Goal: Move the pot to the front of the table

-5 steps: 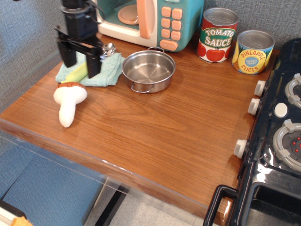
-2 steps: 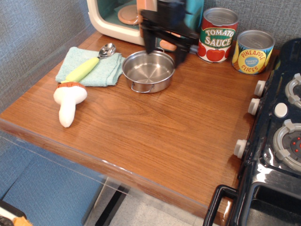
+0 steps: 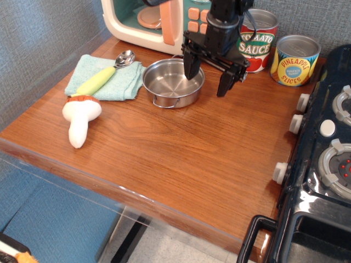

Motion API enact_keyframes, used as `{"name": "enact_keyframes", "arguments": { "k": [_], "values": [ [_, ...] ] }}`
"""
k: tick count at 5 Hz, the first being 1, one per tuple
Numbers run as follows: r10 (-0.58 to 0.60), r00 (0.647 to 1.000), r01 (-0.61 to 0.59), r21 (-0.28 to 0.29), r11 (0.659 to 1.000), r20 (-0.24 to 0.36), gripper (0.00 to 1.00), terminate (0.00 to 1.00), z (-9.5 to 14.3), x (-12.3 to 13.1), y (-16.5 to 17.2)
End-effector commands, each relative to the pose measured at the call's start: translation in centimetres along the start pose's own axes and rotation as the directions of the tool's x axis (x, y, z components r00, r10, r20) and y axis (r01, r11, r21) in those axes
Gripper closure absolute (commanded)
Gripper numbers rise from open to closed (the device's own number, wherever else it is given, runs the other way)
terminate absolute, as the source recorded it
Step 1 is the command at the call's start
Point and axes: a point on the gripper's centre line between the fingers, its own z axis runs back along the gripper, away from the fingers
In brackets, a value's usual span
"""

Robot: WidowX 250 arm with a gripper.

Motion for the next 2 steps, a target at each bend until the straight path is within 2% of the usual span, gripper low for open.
{"name": "enact_keyframes", "arguments": {
  "k": [1,2],
  "values": [
    [0.044,0.999,-0.044,-0.004,0.999,0.026,0.00,0.00,0.4,0.5,1.4],
    [0.068,0.997,-0.069,-0.046,0.997,-0.022,0.00,0.00,-0.9,0.2,1.5]
  ]
}}
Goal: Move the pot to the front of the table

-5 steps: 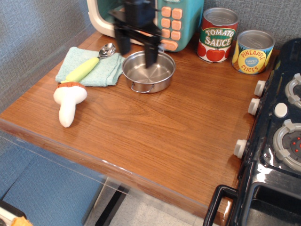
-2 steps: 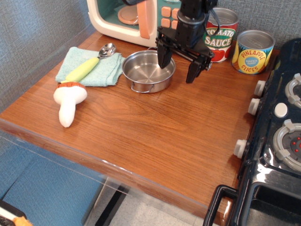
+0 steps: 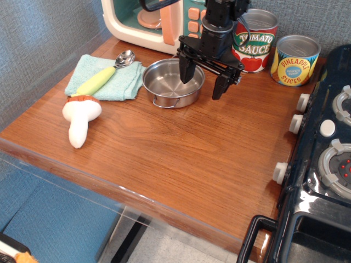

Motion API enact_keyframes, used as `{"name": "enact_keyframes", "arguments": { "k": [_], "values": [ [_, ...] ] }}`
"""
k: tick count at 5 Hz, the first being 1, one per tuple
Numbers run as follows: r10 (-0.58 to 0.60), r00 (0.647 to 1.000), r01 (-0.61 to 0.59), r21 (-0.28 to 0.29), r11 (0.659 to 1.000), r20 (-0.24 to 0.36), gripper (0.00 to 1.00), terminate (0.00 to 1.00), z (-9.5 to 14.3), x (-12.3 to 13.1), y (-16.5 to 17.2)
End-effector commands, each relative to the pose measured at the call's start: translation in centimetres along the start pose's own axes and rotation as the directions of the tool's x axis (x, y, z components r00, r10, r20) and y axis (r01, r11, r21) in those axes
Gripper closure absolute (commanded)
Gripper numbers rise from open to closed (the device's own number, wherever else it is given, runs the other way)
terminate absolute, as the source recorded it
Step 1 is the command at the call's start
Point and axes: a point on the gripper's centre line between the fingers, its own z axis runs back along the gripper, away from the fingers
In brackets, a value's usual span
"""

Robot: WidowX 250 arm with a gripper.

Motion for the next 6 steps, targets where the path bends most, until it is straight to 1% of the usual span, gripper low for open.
{"name": "enact_keyframes", "arguments": {
  "k": [1,2,3,5,6],
  "values": [
    [0.035,0.999,-0.037,-0.055,0.998,-0.025,0.00,0.00,-0.5,0.2,0.7],
    [0.029,0.999,-0.032,-0.065,0.997,-0.036,0.00,0.00,-1.2,0.1,1.0],
    [0.020,0.999,-0.022,-0.065,0.998,-0.027,1.00,0.00,-0.7,0.0,1.2],
    [0.007,1.000,-0.008,-0.066,0.998,-0.007,1.00,0.00,0.2,-0.5,1.4],
    [-0.013,0.999,0.015,-0.043,0.999,0.034,1.00,0.00,2.5,-1.0,1.5]
  ]
}}
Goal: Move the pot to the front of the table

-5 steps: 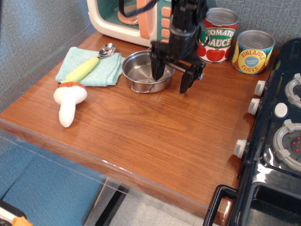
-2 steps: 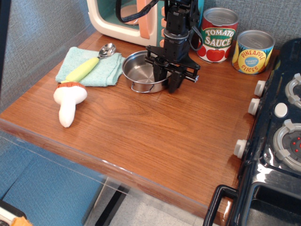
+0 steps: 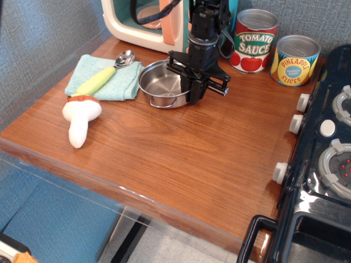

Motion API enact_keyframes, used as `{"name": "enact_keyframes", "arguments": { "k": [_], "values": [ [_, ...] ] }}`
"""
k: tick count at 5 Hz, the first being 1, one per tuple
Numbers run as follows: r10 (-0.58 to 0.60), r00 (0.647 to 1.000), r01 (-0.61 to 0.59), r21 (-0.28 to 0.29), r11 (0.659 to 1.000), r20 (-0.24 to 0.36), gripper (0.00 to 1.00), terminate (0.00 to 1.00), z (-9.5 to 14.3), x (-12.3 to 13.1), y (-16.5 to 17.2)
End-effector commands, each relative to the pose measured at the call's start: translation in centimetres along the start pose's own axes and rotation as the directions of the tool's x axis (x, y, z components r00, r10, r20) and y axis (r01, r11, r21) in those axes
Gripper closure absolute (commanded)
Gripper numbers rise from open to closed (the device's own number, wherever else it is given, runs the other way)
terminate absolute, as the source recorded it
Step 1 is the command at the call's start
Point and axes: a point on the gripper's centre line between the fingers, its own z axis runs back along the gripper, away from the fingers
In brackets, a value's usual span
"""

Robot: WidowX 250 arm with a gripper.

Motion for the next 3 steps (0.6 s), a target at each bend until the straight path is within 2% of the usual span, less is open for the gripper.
{"name": "enact_keyframes", "arguments": {
  "k": [1,2,3],
  "values": [
    [-0.077,0.979,0.074,0.021,0.997,0.187,1.00,0.00,8.3,-2.0,-1.0],
    [-0.193,0.961,0.196,0.007,0.981,0.200,1.00,0.00,8.7,-5.3,-4.5],
    [-0.271,0.950,0.271,0.019,0.962,0.153,1.00,0.00,6.7,-7.8,-6.5]
  ]
}}
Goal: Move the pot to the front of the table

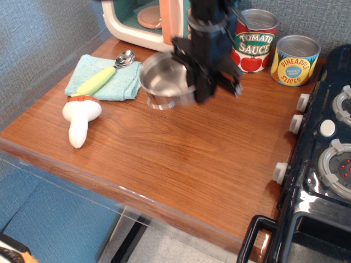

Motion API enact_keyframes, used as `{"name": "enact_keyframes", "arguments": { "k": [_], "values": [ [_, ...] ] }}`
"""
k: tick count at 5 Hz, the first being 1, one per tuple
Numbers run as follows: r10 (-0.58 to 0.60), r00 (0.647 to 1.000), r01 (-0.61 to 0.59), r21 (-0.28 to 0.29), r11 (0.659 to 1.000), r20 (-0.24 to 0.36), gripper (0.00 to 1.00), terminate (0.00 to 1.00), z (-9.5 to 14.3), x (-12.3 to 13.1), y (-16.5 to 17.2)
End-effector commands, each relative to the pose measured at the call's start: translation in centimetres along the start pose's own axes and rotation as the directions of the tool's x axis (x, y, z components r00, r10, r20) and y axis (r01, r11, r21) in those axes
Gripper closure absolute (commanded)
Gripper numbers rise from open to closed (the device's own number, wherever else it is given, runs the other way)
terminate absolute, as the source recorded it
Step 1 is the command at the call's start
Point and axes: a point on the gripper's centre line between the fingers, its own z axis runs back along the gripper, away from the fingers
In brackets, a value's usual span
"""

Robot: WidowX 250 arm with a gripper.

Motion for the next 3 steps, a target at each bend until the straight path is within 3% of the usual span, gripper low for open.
{"name": "enact_keyframes", "arguments": {
  "k": [1,3],
  "values": [
    [-0.140,0.990,0.140,0.019,0.990,-0.018,1.00,0.00,-1.5,-3.4,-3.5],
    [-0.244,0.968,0.246,0.048,0.968,-0.053,1.00,0.00,-2.8,-6.4,-5.7]
  ]
}}
